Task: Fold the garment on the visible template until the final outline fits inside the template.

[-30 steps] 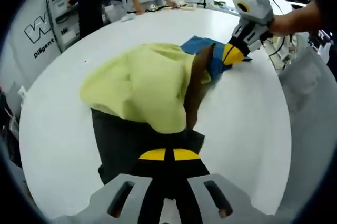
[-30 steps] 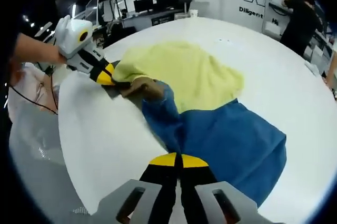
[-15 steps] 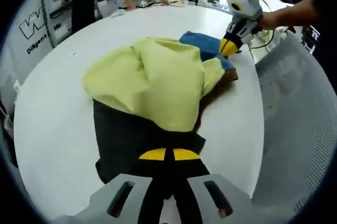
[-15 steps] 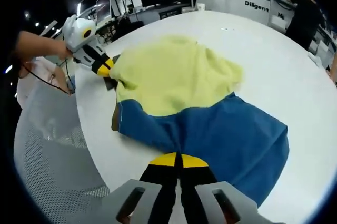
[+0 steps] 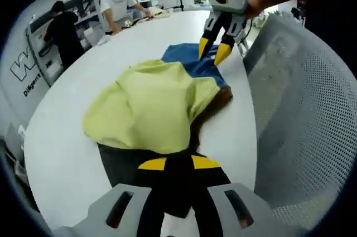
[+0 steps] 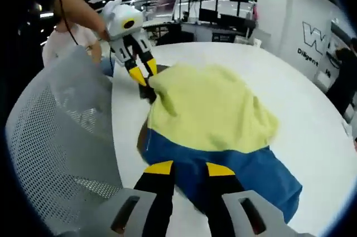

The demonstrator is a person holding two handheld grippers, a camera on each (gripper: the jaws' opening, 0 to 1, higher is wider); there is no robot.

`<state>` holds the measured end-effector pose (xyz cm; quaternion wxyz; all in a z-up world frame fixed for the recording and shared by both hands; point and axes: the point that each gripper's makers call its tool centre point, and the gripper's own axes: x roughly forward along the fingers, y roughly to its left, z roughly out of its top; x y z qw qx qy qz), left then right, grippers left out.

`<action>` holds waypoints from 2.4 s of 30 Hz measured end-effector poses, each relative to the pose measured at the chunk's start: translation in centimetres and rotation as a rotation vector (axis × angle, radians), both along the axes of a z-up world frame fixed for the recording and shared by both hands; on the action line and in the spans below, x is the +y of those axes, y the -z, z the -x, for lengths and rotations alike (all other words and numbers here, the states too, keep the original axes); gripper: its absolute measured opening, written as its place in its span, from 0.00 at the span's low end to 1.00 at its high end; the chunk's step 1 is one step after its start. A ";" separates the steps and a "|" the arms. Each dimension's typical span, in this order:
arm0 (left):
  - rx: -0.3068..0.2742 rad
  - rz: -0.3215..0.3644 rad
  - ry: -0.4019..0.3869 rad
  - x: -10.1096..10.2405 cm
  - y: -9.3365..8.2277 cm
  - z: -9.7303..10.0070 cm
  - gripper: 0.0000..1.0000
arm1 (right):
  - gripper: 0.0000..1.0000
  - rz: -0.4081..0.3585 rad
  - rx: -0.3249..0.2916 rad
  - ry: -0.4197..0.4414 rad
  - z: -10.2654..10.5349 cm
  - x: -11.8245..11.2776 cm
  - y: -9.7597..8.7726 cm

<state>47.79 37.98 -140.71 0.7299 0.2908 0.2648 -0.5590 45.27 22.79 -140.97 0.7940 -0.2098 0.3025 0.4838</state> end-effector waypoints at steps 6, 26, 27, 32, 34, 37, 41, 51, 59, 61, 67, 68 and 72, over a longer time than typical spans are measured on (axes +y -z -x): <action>0.046 0.017 0.121 -1.5 -0.1 2.2 0.10 | 0.22 0.065 -0.024 -0.129 1.7 1.2 1.1; -0.074 -0.127 0.142 -1.7 2.3 -0.2 0.23 | 0.21 0.122 -0.034 -0.180 2.3 1.0 2.7; -0.072 -0.129 0.141 -1.6 2.4 -0.2 0.23 | 0.21 0.123 -0.037 -0.177 2.2 1.0 2.6; -0.062 -0.129 0.127 -0.9 2.0 -0.4 0.23 | 0.20 0.113 -0.036 -0.170 2.1 1.3 2.6; -0.077 -0.161 0.171 -0.6 2.3 -0.1 0.22 | 0.19 0.107 -0.037 -0.175 2.0 1.9 2.7; -0.075 -0.215 0.250 0.0 3.1 0.8 0.20 | 0.18 0.112 -0.034 -0.186 2.0 2.6 3.2; -0.047 -0.205 0.175 0.0 3.1 0.1 0.13 | 0.10 0.115 -0.030 -0.193 1.8 3.1 3.4; 0.110 -0.078 0.050 -0.6 1.1 1.2 0.00 | 0.00 0.038 0.024 -0.061 0.5 1.2 1.1; -0.052 0.103 -0.019 -1.2 -2.8 -1.3 0.00 | 0.00 -0.027 -0.045 0.060 -2.5 -0.7 -0.8; -0.020 0.083 -0.077 -1.0 -1.9 -2.0 0.00 | 0.00 -0.018 -0.052 0.105 -3.7 -0.7 -0.5; 0.018 0.051 -0.107 -0.8 0.3 -1.9 0.06 | 0.00 0.048 0.020 0.154 -4.6 -0.2 2.2; 0.030 0.053 -0.115 -0.7 0.4 -1.7 0.11 | 0.00 0.044 0.024 0.158 -4.5 -0.2 2.2; 0.030 0.061 -0.074 -0.3 0.5 -0.5 0.28 | 0.02 0.029 0.014 0.151 -4.3 -0.5 2.1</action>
